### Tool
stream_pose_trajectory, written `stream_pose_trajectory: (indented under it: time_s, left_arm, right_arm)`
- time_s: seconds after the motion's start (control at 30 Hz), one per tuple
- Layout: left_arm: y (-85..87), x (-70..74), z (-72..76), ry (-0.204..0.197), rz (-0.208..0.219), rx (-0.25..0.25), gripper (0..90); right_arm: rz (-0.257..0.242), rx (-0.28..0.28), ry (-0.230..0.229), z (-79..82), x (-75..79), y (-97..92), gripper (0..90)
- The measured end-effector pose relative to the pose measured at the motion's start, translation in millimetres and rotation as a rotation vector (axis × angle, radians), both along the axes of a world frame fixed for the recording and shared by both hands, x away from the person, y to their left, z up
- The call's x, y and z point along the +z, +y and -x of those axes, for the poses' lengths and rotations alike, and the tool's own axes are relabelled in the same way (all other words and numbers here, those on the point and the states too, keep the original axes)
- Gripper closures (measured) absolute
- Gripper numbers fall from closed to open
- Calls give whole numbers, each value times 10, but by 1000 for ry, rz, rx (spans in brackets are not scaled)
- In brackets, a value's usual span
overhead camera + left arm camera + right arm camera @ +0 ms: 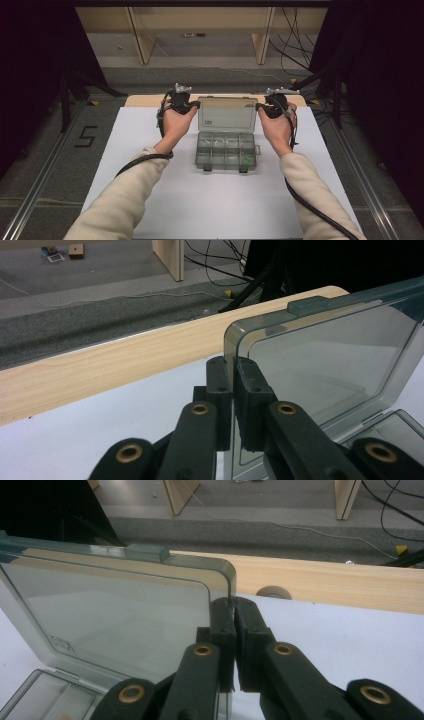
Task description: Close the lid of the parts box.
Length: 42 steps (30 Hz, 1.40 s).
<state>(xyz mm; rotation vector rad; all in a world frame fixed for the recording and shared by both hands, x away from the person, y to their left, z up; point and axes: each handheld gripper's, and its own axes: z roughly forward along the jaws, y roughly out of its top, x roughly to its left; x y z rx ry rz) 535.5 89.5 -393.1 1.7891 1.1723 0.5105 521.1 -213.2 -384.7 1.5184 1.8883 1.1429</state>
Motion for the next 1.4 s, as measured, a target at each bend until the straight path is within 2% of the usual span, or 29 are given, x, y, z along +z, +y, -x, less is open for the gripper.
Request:
stream_pose_trajectory:
  time_s: [0.23, 0.3, 0.37, 0.47, 0.5, 0.6, 0.63, 0.7, 0.73, 0.8, 0.87, 0.97, 1.03, 1.07, 1.4]
  left_arm:
    - [8, 4, 59, -15, -6, -1, 858]
    - [5, 0, 73, -22, 10, -1, 859]
    - [19, 3, 93, -24, -7, -10, 859]
    - [2, 2, 128, -35, -2, -3, 860]
    - [12, 7, 139, -38, -21, -10, 860]
    - [10, 2, 156, -44, -9, -9, 860]
    - [15, 4, 167, -42, -16, -11, 860]
    - [19, 8, 182, -47, -23, -16, 860]
    - [12, 4, 190, -50, -11, -13, 860]
    - [26, 5, 209, -52, -21, -22, 861]
    - [23, -1, 224, -55, -8, -20, 860]
    - [31, 0, 247, -60, -21, -27, 860]
    - [24, -5, 259, -66, -11, -22, 860]
    - [33, -5, 266, -65, -19, -26, 860]
    - [31, -16, 335, -84, -24, -29, 860]
  right_arm:
    - [3, 7, -13, 57, 2, -6, 883]
    - [3, 10, -16, 76, 5, -9, 883]
    - [4, 9, -11, 96, 10, -8, 883]
    - [12, 16, -19, 117, 15, -8, 883]
    - [7, 8, -12, 132, 19, -1, 883]
    - [15, 22, -27, 155, 16, -11, 883]
    - [-2, 4, -12, 173, 20, 7, 883]
    - [15, 18, -25, 186, 19, -6, 883]
    - [16, 17, -24, 196, 20, -7, 883]
    - [15, 19, -28, 216, 15, -7, 884]
    - [19, 21, -37, 229, 13, -6, 884]
    - [22, 24, -38, 258, 15, -5, 883]
    - [22, 29, -53, 267, 7, -11, 883]
    - [18, 26, -38, 284, 12, -11, 883]
    - [29, 36, -64, 336, -2, -12, 884]
